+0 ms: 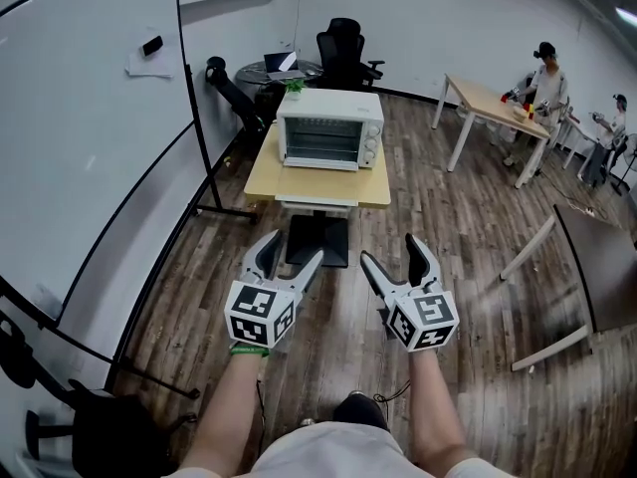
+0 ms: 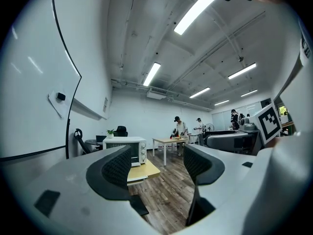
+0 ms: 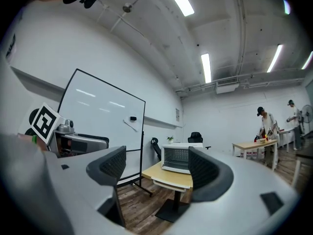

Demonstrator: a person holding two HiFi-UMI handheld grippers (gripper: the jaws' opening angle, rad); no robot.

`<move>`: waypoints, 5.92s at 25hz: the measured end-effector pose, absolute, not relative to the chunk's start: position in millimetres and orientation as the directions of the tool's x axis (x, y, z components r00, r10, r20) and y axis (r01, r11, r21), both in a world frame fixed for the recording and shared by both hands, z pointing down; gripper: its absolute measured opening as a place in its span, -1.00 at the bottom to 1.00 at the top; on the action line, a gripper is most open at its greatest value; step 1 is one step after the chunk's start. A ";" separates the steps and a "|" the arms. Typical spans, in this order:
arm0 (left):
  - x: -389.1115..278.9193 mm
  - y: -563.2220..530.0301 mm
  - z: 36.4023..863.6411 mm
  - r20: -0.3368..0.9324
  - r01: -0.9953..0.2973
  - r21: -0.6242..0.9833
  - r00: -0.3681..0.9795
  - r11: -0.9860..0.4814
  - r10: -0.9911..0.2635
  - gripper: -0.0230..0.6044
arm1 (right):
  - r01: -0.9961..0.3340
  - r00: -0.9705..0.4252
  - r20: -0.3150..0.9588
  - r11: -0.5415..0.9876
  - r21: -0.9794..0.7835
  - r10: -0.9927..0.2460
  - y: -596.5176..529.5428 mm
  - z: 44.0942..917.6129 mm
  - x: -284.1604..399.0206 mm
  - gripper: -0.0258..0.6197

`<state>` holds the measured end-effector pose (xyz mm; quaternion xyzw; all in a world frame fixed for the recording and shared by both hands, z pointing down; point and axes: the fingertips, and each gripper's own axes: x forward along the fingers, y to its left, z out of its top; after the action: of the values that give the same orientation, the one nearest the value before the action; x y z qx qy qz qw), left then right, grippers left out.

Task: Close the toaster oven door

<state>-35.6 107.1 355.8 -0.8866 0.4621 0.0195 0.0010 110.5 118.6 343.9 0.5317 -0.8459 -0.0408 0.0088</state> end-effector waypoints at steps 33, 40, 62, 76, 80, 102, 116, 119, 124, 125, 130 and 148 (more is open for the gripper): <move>29.0 -220.5 369.9 -0.020 -0.861 -0.004 0.509 -0.509 -0.860 0.05 | -0.845 -0.531 0.013 0.531 0.067 -0.847 -235.6 363.5 158.7 0.26; 19.3 -264.3 365.3 -0.012 -0.865 -0.011 0.501 -0.501 -0.865 0.05 | -0.841 -0.537 0.015 0.537 0.065 -0.843 -281.0 359.3 147.1 0.26; -22.9 -329.2 445.1 0.135 -0.819 0.064 0.573 -0.570 -0.808 0.05 | -0.931 -0.354 0.191 0.365 0.025 -0.916 -326.1 437.3 121.7 0.16; -44.9 -314.2 618.8 0.468 -0.861 0.160 0.496 -0.482 -0.731 0.05 | -0.935 -0.331 0.569 0.345 -0.087 -0.753 -302.5 627.1 113.2 0.13; -55.0 -301.2 665.2 0.559 -0.875 0.186 0.468 -0.447 -0.684 0.05 | -0.936 -0.331 0.650 0.323 -0.137 -0.684 -284.7 673.4 113.5 0.13; -86.4 -317.0 753.6 0.667 -0.914 0.285 0.405 -0.288 -0.625 0.05 | -0.945 -0.326 0.708 0.185 -0.272 -0.626 -300.3 750.5 125.4 0.04; -91.4 -349.0 757.4 0.617 -0.901 0.372 0.420 -0.224 -0.665 0.05 | -0.897 -0.353 0.618 0.066 -0.437 -0.702 -324.8 753.5 125.2 -0.15; -91.0 -349.1 757.4 0.610 -0.894 0.384 0.433 -0.231 -0.663 0.05 | -0.890 -0.369 0.605 0.081 -0.448 -0.706 -327.2 751.3 123.9 -0.19; -90.4 -350.3 755.3 0.604 -0.891 0.384 0.441 -0.242 -0.664 0.05 | -0.886 -0.372 0.593 0.082 -0.457 -0.715 -328.1 748.7 124.1 -0.21; -90.6 -350.1 752.6 0.600 -0.891 0.384 0.440 -0.242 -0.668 0.05 | -0.884 -0.372 0.587 0.082 -0.460 -0.719 -328.0 745.8 123.9 -0.21; -92.6 -347.5 731.1 0.575 -0.890 0.383 0.439 -0.246 -0.690 0.05 | -0.854 -0.380 0.537 0.061 -0.517 -0.753 -326.0 724.3 124.6 -0.25; -100.4 -363.1 636.2 0.413 -0.867 0.462 0.396 -0.186 -0.820 -0.02 | -0.696 -0.392 0.298 0.069 -0.715 -0.870 -334.2 627.0 127.4 -0.39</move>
<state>-100.4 -363.1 636.2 -0.7693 0.5482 -0.0362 -0.3262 127.4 -334.2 627.0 0.5412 -0.7235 0.4155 -0.1049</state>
